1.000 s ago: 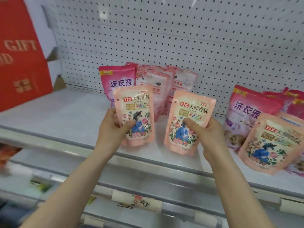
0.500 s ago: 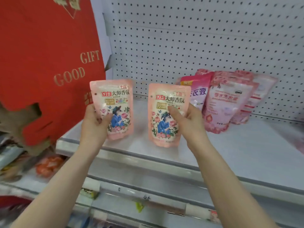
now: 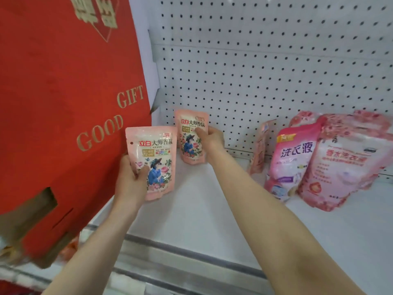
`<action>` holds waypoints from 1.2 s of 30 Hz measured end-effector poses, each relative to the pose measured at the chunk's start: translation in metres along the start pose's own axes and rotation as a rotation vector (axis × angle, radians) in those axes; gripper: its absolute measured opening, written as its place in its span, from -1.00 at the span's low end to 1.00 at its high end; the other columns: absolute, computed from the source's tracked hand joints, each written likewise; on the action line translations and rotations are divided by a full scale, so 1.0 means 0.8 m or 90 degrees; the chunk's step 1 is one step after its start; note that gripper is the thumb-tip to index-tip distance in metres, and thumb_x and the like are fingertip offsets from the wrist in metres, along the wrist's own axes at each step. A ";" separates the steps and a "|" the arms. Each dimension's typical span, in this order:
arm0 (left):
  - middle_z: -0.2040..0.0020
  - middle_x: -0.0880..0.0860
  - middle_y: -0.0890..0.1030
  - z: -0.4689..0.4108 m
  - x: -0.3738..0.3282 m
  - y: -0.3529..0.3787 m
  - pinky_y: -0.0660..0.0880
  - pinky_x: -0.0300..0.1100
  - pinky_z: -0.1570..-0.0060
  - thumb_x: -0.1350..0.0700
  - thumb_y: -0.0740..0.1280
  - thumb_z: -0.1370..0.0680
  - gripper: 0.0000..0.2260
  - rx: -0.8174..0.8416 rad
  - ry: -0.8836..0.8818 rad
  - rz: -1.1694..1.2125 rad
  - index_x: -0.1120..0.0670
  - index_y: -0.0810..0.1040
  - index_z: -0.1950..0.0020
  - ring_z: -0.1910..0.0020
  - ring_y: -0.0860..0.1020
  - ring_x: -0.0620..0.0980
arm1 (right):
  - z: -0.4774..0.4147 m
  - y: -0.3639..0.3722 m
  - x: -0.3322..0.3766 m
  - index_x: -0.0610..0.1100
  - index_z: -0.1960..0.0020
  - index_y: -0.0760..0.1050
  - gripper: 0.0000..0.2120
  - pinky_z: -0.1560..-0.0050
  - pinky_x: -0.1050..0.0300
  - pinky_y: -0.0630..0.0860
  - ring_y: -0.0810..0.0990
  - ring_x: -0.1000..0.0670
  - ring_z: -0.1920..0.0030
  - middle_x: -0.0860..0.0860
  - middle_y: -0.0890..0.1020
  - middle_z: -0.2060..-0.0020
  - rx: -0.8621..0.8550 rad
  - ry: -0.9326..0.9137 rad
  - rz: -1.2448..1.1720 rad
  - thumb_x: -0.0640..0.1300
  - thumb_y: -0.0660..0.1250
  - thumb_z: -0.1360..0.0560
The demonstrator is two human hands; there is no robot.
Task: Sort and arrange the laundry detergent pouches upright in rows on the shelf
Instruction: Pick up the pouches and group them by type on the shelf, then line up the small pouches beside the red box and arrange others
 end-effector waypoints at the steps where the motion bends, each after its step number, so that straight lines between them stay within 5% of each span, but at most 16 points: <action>1: -0.13 0.07 0.59 -0.004 0.002 0.000 0.59 0.14 -0.01 0.26 0.26 -0.58 -0.82 -0.003 0.003 -0.006 0.03 0.38 -0.11 -0.07 0.61 0.08 | -0.011 0.010 0.001 0.04 0.20 0.55 -0.88 -0.06 -0.18 0.62 0.70 -0.12 0.06 -0.05 0.73 0.09 0.008 0.002 -0.010 -0.01 0.40 -0.51; 11: -0.14 0.03 0.60 -0.050 0.019 0.006 0.58 0.17 -0.02 0.25 0.28 -0.57 -0.79 0.012 0.003 -0.007 -0.05 0.41 -0.10 -0.07 0.62 0.07 | -0.060 0.059 0.025 -0.05 0.02 0.60 -0.93 -0.07 -0.12 0.62 0.69 -0.10 0.05 -0.05 0.70 0.09 0.064 -0.054 0.038 -0.09 0.34 -0.56; 16: -0.11 0.11 0.59 -0.063 0.027 0.018 0.56 0.23 -0.02 -0.06 0.31 -0.40 -0.78 0.035 0.031 -0.021 -0.10 0.41 -0.01 -0.11 0.59 0.15 | -0.050 0.026 0.047 -0.09 -0.24 0.51 -0.63 -0.12 -0.05 0.59 0.64 -0.04 -0.05 -0.04 0.66 -0.05 0.033 -0.106 0.043 -0.34 0.32 -0.48; 19: -0.12 0.12 0.59 -0.070 0.020 0.029 0.58 0.20 0.00 0.04 0.31 -0.49 -0.84 0.059 0.039 -0.011 -0.04 0.41 -0.04 -0.10 0.60 0.11 | -0.015 -0.004 0.103 -0.02 -0.12 0.54 -0.74 0.01 0.17 0.52 0.59 0.12 0.06 0.10 0.63 0.10 -0.036 -0.270 0.056 -0.25 0.29 -0.49; 22: -0.11 0.07 0.61 -0.079 0.011 0.044 0.59 0.13 -0.03 0.27 0.25 -0.59 -0.84 0.076 0.044 0.030 0.04 0.40 -0.09 -0.10 0.62 0.06 | 0.020 0.017 0.129 -0.01 -0.03 0.63 -0.82 0.06 0.26 0.48 0.60 0.19 0.06 0.15 0.68 0.09 0.162 -0.323 0.221 0.06 0.36 -0.51; 24: -0.10 0.03 0.61 -0.084 -0.001 0.055 0.58 0.11 -0.04 0.31 0.24 -0.59 -0.75 0.096 0.059 0.054 -0.06 0.42 -0.06 -0.10 0.62 0.05 | 0.020 0.028 0.114 0.00 0.12 0.65 -0.85 0.16 0.22 0.46 0.58 0.16 0.21 0.14 0.66 0.24 0.232 -0.296 0.300 0.07 0.40 -0.49; 29: -0.15 0.00 0.52 -0.089 -0.005 0.059 0.49 -0.10 -0.14 0.24 0.36 -0.53 -0.62 0.060 0.126 -0.050 0.03 0.37 -0.30 -0.16 0.52 -0.03 | -0.017 0.023 0.092 -0.17 0.15 0.67 -0.79 0.24 0.10 0.43 0.48 0.00 0.37 -0.14 0.69 0.27 0.126 -0.303 0.290 -0.03 0.40 -0.49; 31: -0.23 0.02 0.48 -0.088 -0.001 0.057 0.46 -0.09 -0.19 0.22 0.39 -0.50 -0.56 0.045 0.161 -0.139 0.04 0.38 -0.34 -0.18 0.50 -0.06 | -0.029 0.025 0.092 -0.16 0.17 0.66 -0.80 0.27 0.15 0.39 0.46 0.05 0.40 -0.08 0.67 0.34 0.101 -0.309 0.292 -0.04 0.40 -0.51; 36: -0.29 -0.09 0.43 -0.080 0.008 0.088 0.42 -0.08 -0.27 0.23 0.38 -0.51 -0.55 0.198 0.199 -0.271 -0.04 0.44 -0.36 -0.29 0.45 -0.03 | -0.043 0.030 0.087 0.00 0.21 0.65 -0.86 0.28 0.16 0.39 0.49 0.14 0.41 0.17 0.51 0.51 0.042 -0.318 0.266 -0.04 0.40 -0.51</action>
Point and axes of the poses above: each hand's wrist, its own z-axis away from the middle knuckle, its own y-axis out of the palm, x = y × z, the point moved 6 cm from there along -z, towards the middle knuckle
